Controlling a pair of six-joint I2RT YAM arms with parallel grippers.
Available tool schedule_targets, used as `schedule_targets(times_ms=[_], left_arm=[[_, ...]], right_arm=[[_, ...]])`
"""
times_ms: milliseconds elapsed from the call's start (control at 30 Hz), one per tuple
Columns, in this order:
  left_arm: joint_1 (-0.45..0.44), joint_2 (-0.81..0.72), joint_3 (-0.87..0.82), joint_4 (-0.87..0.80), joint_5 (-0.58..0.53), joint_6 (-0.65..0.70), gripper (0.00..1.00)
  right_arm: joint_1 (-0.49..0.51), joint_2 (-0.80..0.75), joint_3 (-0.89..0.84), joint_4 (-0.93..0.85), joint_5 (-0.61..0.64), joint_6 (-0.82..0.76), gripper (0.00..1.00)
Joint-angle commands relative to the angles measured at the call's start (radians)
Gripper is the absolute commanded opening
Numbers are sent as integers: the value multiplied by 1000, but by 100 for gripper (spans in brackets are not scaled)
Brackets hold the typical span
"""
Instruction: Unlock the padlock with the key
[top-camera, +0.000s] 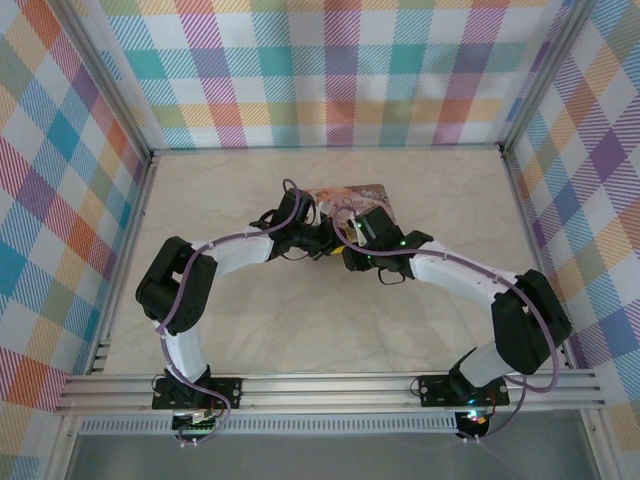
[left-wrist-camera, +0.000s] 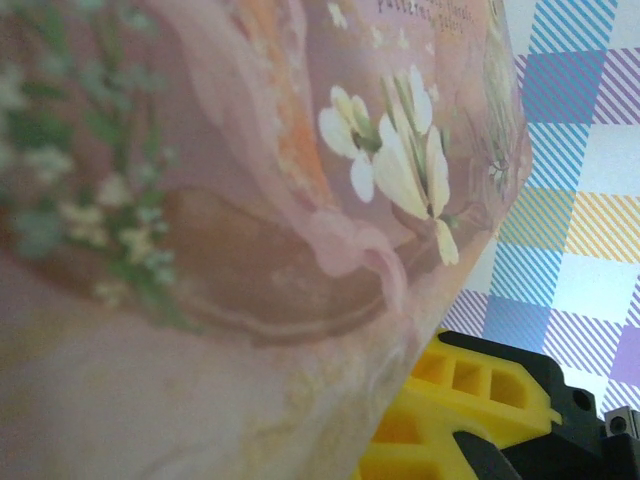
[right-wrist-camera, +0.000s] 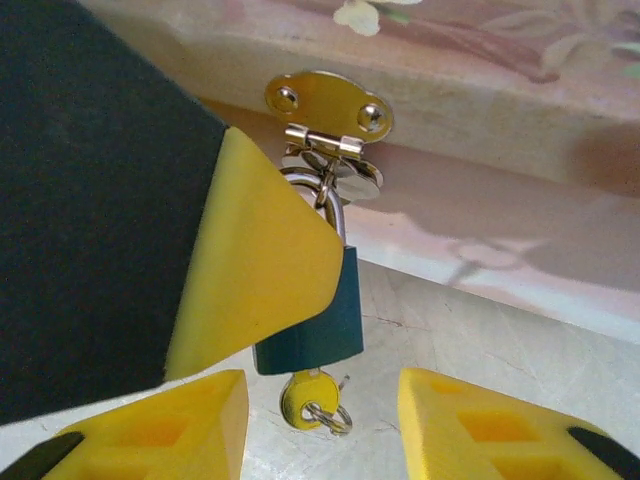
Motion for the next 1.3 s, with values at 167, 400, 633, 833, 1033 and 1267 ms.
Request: schedule_targets(times_ms=[167,400,633,833,1033,1267], left_arm=[[-9,-44,44,16,46,1,4],[-9,-45,39,19,48,1,4],[-9,-45,33,13,41,9,4],[-9,-45,17,-3,18,19,10],[-9,-51,-42,-7,-44,15,31],[-6,-75,-127,2,-103,-5,38]], right_arm=[[17,20,29,-19,38,-28,38],[24,29,37,-16,38,-40,23],[25,21,18,-9,10,-44,0],[25,26,-13,16,-8,-42,0],[26,63,-49,51,-63,-66,0],[26,127,-60,51,-125,-95,0]])
